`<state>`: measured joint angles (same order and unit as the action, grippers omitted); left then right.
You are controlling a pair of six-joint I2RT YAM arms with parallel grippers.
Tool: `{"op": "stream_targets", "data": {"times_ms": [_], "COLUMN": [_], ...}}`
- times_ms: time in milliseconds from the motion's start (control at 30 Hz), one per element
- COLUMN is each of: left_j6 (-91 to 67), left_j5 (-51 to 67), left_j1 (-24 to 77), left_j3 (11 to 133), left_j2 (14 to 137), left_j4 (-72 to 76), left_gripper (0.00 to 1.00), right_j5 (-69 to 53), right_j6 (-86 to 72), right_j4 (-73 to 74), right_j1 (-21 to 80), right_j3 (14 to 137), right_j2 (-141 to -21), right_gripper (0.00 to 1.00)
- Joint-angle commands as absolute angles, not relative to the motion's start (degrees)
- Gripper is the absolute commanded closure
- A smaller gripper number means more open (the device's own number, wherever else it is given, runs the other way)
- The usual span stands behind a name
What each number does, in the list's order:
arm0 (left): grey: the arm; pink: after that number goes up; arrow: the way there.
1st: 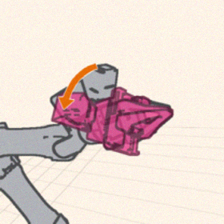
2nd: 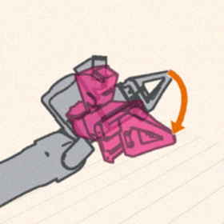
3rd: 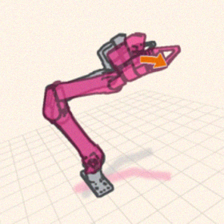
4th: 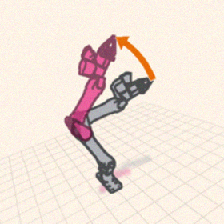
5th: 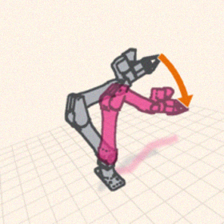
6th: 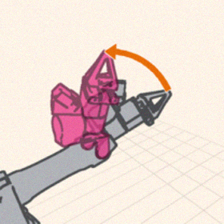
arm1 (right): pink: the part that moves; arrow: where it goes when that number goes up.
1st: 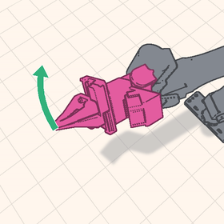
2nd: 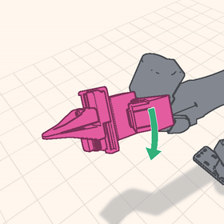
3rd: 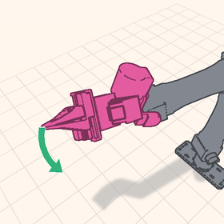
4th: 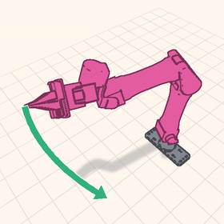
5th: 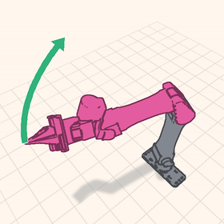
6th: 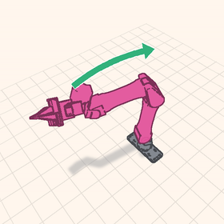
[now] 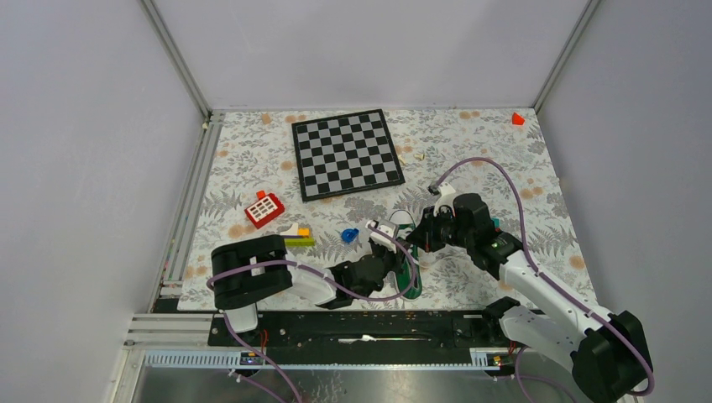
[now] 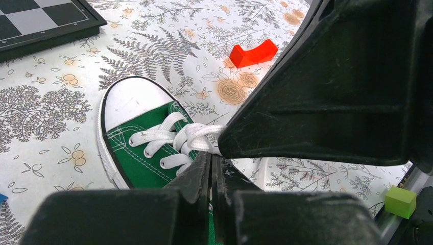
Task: Tie the shoes
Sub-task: Wrap the shoelace around the shoelace.
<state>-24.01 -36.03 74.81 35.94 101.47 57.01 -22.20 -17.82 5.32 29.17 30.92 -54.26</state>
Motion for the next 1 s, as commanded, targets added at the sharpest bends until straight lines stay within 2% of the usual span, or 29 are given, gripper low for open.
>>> {"op": "stream_targets", "data": {"times_ms": [0,33,100,133,200,233,267,300,400,467,600,700,800,967], "left_j6": [-23.6,-23.6,-23.6,-23.6,-23.6,-23.6,-23.5,-23.4,-23.7,-23.8,-23.9,-24.2,-24.3,-24.4], "left_j5": [-37.5,-37.7,-38.4,-38.8,-39.3,-39.6,-39.6,-39.5,-38.8,-38.5,-37.7,-37.1,-36.9,-36.4], "left_j1": [74.9,74.9,74.9,74.9,74.9,74.9,74.9,74.9,74.9,74.9,74.9,74.9,74.8,74.5], "left_j3": [36.5,36.3,35.6,35.0,34.1,33.8,33.5,33.2,32.8,32.8,33.1,33.2,33.0,33.0], "left_j2": [102.0,102.0,101.9,101.8,101.3,101.2,101.0,100.8,100.4,100.3,100.3,100.6,100.7,100.3], "left_j4": [61.2,61.5,62.5,63.1,64.4,64.9,65.2,65.4,65.7,65.7,65.7,65.7,65.9,65.4], "left_gripper": [1.0,1.0,1.0,1.0,1.0,1.0,1.0,1.0,1.0,1.0,1.0,1.0,1.0,1.0], "right_j5": [-23.7,-23.2,-21.7,-20.6,-17.9,-15.6,-14.2,-12.6,-7.2,-4.4,-10.1,-20.4,-24.5,-21.2], "right_j6": [-17.4,-17.6,-17.7,-17.8,-17.9,-17.9,-17.9,-17.9,-18.4,-19.9,-24.1,-29.4,-33.3,-36.3], "right_j4": [4.8,5.2,6.5,7.7,9.7,10.8,11.9,13.3,17.8,21.6,25.7,23.4,19.4,17.9], "right_j1": [28.8,28.8,28.8,28.8,28.8,28.8,28.8,28.8,28.7,28.7,28.6,28.7,30.2,36.2], "right_j3": [33.5,33.8,34.5,35.1,35.8,36.3,36.8,37.3,38.2,38.0,32.2,25.9,20.7,18.6], "right_j2": [-54.3,-54.3,-53.8,-53.4,-51.4,-50.4,-49.1,-47.9,-43.8,-41.1,-35.7,-35.3,-36.1,-34.3], "right_gripper": [1.0,0.99,0.66,0.55,0.42,0.28,0.19,0.14,0.07,0.07,0.34,0.47,0.45,0.39]}}
